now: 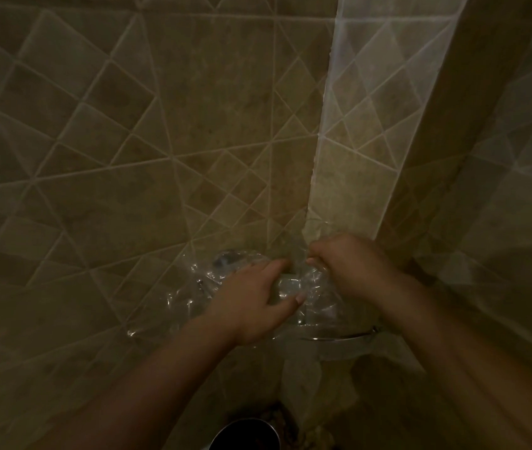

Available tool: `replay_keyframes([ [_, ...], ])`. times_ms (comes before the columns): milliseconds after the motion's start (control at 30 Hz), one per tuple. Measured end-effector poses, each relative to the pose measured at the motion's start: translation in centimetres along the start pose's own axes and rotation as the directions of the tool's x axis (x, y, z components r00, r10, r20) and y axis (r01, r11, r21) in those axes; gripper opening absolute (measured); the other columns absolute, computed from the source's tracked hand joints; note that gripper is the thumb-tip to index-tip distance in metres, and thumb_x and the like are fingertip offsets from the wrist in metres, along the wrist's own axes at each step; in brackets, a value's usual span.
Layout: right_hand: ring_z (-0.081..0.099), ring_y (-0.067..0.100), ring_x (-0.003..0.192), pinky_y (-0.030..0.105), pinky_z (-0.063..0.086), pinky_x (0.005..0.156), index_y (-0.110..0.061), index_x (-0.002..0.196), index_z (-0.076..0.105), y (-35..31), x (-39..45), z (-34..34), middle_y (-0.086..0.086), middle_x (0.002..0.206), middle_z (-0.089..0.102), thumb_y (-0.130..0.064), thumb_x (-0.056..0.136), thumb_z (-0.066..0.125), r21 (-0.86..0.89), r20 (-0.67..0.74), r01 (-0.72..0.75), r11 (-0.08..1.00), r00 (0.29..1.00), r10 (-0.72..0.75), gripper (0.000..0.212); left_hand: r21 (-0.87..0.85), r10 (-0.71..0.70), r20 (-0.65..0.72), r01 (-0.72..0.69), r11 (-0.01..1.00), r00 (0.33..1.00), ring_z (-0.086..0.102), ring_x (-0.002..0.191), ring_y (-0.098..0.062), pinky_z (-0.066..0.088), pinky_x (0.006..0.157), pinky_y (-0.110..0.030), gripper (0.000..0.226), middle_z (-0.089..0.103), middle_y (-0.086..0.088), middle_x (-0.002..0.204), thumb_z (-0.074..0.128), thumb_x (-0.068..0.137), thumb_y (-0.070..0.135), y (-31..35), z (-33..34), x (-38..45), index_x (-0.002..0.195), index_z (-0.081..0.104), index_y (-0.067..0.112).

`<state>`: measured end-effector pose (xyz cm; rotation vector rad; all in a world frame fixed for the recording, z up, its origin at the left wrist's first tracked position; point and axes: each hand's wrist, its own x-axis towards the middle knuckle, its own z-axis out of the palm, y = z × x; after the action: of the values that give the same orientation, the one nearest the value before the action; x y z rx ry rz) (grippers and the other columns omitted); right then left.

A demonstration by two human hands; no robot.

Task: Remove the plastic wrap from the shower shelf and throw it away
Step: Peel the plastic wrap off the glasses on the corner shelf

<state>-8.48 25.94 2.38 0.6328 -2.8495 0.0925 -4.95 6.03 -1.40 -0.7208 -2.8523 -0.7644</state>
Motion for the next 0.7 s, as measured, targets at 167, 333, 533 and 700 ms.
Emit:
replay_keyframes([
  [167, 0.062, 0.022, 0.081, 0.033, 0.047, 0.068, -0.024, 0.09, 0.061, -0.2, 0.3, -0.1, 0.002, 0.087, 0.069, -0.034, 0.09, 0.053, 0.024, 0.032, 0.0, 1.0, 0.999, 0.0, 0.012, 0.01, -0.014, -0.003, 0.014, 1.0, 1.0, 0.049, 0.121, -0.019, 0.041, 0.1, -0.043, 0.07, 0.056, -0.002, 0.134, 0.035, 0.082, 0.071, -0.1, 0.0, -0.6, 0.138, 0.038, 0.028],
  [333, 0.056, 0.021, 0.104, 0.029, 0.043, 0.088, -0.019, 0.122, 0.056, -0.2, -2.9, 0.2, 0.003, 0.118, 0.064, -0.02, 0.079, 0.07, 0.219, -0.156, -0.035, 0.975, 0.985, 0.07, 0.045, -0.085, 0.014, -0.066, -0.019, 0.996, 0.998, 0.02, 0.14, -0.008, 0.021, 0.112, -0.029, 0.074, 0.023, 0.002, 0.157, 0.04, 0.087, 0.065, -0.4, -0.6, -1.8, 0.148, 0.018, 0.031],
  [533, 0.062, 0.009, 0.065, 0.031, 0.051, 0.061, -0.024, 0.074, 0.069, -1.4, -8.3, 1.1, -0.003, 0.07, 0.069, -0.023, 0.081, 0.068, 0.598, -0.041, -0.253, 0.76, 0.938, 0.345, 0.007, -0.066, -0.032, -0.117, 0.024, 0.998, 0.993, 0.015, 0.143, -0.006, 0.017, 0.112, -0.026, 0.078, 0.019, 0.005, 0.159, 0.035, 0.086, 0.066, -2.1, -0.3, -4.6, 0.151, 0.012, 0.028],
  [700, 0.069, 0.021, 0.085, 0.041, 0.056, 0.079, -0.038, 0.092, 0.07, -3.4, -7.7, 0.3, 0.002, 0.092, 0.075, -0.03, 0.083, 0.067, 0.747, 0.317, -0.317, 0.584, 0.943, 0.106, 0.012, 0.084, -0.068, -0.002, 0.068, 0.994, 0.998, 0.031, 0.138, -0.02, 0.024, 0.114, -0.039, 0.086, 0.037, -0.008, 0.153, 0.032, 0.085, 0.068, -2.0, 0.7, -5.4, 0.151, 0.011, 0.017],
])
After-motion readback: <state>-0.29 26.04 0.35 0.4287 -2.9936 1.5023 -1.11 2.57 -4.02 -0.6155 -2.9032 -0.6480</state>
